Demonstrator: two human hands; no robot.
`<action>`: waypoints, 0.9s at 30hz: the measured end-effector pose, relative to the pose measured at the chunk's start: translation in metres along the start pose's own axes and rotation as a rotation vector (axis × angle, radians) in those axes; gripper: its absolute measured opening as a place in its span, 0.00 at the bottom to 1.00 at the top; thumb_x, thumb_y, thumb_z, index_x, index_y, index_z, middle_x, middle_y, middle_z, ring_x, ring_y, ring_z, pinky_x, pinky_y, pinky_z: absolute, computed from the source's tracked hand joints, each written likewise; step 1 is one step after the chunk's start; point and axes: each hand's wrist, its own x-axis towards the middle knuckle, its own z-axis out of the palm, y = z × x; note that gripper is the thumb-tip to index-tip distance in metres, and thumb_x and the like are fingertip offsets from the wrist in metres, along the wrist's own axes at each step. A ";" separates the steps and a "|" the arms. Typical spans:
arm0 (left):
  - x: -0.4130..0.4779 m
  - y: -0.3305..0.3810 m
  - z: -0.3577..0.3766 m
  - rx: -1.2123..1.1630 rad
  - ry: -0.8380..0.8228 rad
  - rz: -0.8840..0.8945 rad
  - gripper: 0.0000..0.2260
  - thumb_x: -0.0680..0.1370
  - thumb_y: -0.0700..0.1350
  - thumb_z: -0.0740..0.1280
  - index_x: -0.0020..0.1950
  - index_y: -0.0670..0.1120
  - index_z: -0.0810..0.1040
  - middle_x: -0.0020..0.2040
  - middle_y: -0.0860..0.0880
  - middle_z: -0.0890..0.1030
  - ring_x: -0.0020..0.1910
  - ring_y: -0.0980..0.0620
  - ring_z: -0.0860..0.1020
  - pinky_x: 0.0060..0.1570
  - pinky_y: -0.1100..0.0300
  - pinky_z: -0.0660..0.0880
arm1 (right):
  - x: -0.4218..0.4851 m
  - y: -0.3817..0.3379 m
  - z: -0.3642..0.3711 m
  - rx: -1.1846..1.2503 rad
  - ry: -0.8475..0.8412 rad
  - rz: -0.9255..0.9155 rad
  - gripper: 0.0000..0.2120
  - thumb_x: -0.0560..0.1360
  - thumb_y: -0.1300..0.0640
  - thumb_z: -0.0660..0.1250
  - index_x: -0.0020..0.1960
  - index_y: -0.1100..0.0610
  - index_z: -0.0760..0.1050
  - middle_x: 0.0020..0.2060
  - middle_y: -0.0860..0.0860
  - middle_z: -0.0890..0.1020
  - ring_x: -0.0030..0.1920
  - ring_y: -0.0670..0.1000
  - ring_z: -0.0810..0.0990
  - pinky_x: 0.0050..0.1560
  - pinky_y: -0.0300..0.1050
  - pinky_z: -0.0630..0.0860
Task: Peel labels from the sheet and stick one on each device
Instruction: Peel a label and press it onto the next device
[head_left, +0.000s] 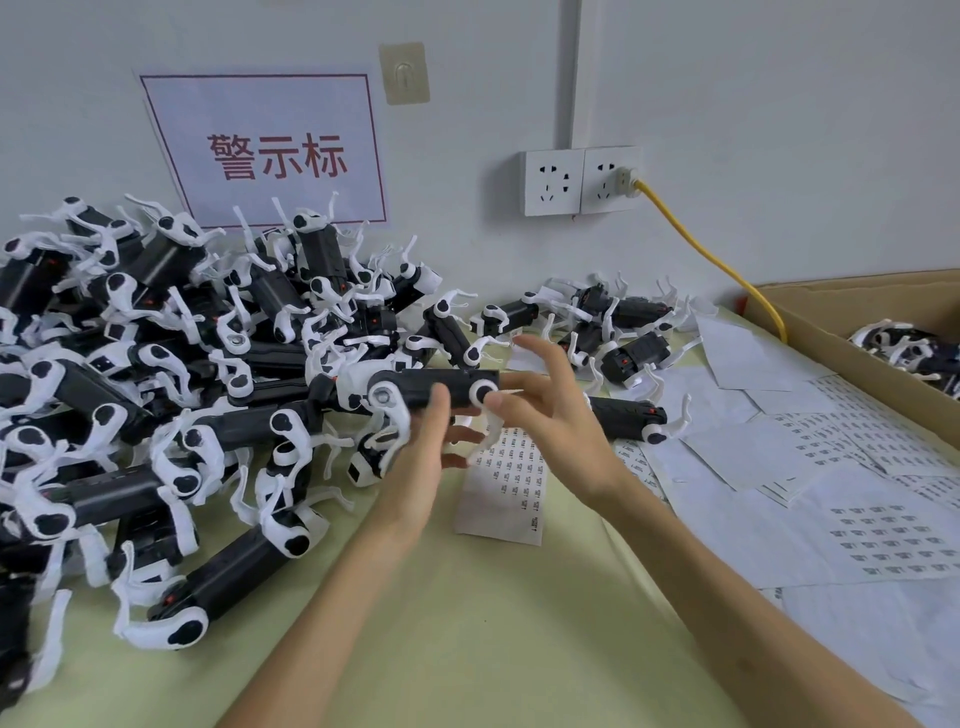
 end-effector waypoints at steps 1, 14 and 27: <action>0.000 -0.004 -0.002 0.124 -0.028 0.013 0.23 0.74 0.74 0.57 0.55 0.63 0.81 0.52 0.57 0.85 0.51 0.56 0.82 0.56 0.52 0.76 | 0.002 -0.001 -0.002 0.042 0.045 -0.001 0.37 0.66 0.38 0.72 0.72 0.42 0.65 0.52 0.47 0.85 0.53 0.46 0.84 0.56 0.43 0.76; 0.005 -0.010 -0.008 0.600 -0.120 0.086 0.12 0.85 0.38 0.60 0.51 0.49 0.82 0.44 0.54 0.85 0.44 0.56 0.83 0.51 0.58 0.77 | 0.010 -0.006 -0.020 0.675 0.110 0.135 0.19 0.73 0.50 0.72 0.58 0.60 0.75 0.38 0.53 0.79 0.39 0.54 0.81 0.47 0.45 0.81; -0.004 0.004 0.002 -0.173 -0.257 -0.198 0.11 0.74 0.58 0.71 0.54 0.57 0.86 0.56 0.49 0.86 0.54 0.53 0.85 0.56 0.54 0.82 | 0.006 -0.006 -0.018 0.057 0.003 0.052 0.22 0.73 0.43 0.70 0.65 0.49 0.73 0.43 0.43 0.85 0.44 0.46 0.83 0.48 0.43 0.80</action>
